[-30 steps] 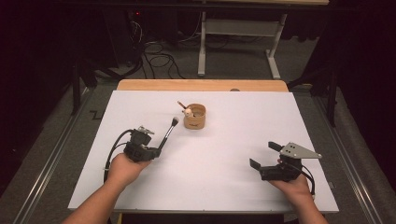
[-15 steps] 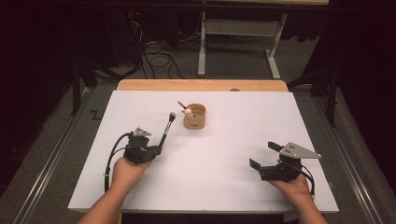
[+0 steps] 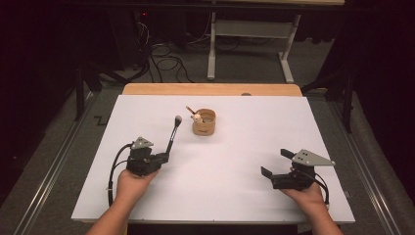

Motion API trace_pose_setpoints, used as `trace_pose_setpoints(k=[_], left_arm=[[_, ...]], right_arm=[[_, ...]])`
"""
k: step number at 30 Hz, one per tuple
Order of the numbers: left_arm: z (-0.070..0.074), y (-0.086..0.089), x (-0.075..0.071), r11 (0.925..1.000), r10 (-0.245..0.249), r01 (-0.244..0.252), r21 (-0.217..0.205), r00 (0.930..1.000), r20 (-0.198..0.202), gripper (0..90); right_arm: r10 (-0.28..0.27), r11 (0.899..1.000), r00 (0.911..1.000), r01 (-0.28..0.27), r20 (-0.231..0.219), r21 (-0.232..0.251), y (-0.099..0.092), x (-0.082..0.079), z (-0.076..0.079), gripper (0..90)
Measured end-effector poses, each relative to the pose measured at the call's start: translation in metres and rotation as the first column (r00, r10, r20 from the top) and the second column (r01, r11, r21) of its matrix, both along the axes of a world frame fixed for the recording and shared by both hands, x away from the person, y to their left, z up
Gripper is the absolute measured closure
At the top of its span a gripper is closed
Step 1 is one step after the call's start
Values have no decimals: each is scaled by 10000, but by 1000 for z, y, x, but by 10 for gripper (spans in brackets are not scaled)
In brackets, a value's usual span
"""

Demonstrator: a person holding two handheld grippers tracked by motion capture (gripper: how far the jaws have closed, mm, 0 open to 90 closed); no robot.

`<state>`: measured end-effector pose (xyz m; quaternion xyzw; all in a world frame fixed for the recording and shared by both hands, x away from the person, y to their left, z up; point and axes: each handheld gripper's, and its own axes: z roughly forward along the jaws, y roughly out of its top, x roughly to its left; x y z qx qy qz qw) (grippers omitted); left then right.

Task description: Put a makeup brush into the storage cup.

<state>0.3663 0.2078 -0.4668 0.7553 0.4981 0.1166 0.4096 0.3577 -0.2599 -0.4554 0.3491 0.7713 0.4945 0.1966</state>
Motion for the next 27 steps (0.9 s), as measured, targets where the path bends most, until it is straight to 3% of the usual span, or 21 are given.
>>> trace_pose_setpoints(k=[3, 4, 5, 6, 15, 19, 22, 27], left_arm=[[-2, 3, 0, 9999, 90, -88, -112, 9999, 142, 793], [-3, 7, 0, 9991, 27, -17, -421, 9997, 228, 793], [-3, 7, 0, 9991, 27, -17, -421, 9997, 228, 793], [-3, 10, 0, 9969, -111, 129, -771, 9996, 242, 793], [1, 12, -5, 9959, 68, 18, -905, 9955, 942, 792], [3, 12, -7, 9952, 148, -14, -975, 9904, 1374, 792], [5, 12, -10, 9948, 227, -36, -1020, 9822, 1864, 793], [8, 12, -13, 9941, 245, -6, -1085, 9754, 2189, 793]], right_arm=[[-11, 10000, 10000, 11, 2, -4, 0, 0, 0, 3], [-41, 10000, 10000, 41, -55, 16, 0, 0, 0, 2], [-41, 10000, 10000, 41, -55, 16, 0, 0, 0, 2], [-79, 10000, 10000, 79, -60, 29, 0, 0, -1, 3], [-187, 9998, 9997, 186, -132, -47, 1, 0, -1, 3], [-221, 9997, 9996, 220, -170, -63, 0, 0, -2, 2], [-174, 9998, 9998, 173, -116, -99, 1, 0, -2, 3], [-152, 9998, 9998, 151, -105, -115, 1, 0, -2, 2]])
